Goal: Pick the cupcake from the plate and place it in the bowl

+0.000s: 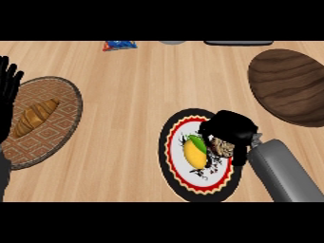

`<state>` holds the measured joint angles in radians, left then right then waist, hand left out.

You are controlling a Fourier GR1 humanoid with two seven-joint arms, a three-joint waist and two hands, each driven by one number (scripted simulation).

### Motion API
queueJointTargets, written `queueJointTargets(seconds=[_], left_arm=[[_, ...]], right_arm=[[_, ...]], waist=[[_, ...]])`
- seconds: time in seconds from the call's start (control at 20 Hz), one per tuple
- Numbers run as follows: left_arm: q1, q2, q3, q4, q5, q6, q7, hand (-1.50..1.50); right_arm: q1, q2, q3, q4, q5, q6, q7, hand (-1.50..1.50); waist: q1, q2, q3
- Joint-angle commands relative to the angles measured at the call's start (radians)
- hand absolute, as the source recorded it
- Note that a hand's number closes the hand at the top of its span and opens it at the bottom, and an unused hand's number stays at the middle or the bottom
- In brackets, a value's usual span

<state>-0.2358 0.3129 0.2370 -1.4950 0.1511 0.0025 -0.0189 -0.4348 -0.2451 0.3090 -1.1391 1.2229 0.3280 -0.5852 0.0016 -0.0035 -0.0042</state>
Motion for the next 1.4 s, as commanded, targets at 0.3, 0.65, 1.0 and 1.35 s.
queueJointTargets(seconds=[0.3, 0.65, 1.0, 1.35], left_arm=[[-0.007, -0.027, -0.016, -0.042, -0.012, 0.024, 0.005, 0.00], [-0.016, -0.017, -0.009, -0.048, -0.002, 0.012, -0.003, 0.00], [-0.035, -0.020, -0.015, -0.042, 0.001, 0.009, 0.001, 0.00], [-0.048, -0.021, -0.025, -0.039, 0.003, 0.002, 0.012, 0.00]], right_arm=[[-0.058, -0.444, -0.327, 0.257, -0.085, -0.088, -0.222, 1.50], [-0.106, -0.665, -0.479, 0.434, -0.148, -0.104, -0.329, 1.50], [-0.169, -0.780, -0.605, 0.561, -0.236, -0.174, -0.400, 1.50], [-0.238, -0.835, -0.671, 0.646, -0.354, -0.120, -0.553, 1.50]], waist=[[-0.011, 0.050, 0.016], [0.032, 0.066, 0.022], [0.055, 0.067, 0.026], [0.072, 0.051, 0.025]])
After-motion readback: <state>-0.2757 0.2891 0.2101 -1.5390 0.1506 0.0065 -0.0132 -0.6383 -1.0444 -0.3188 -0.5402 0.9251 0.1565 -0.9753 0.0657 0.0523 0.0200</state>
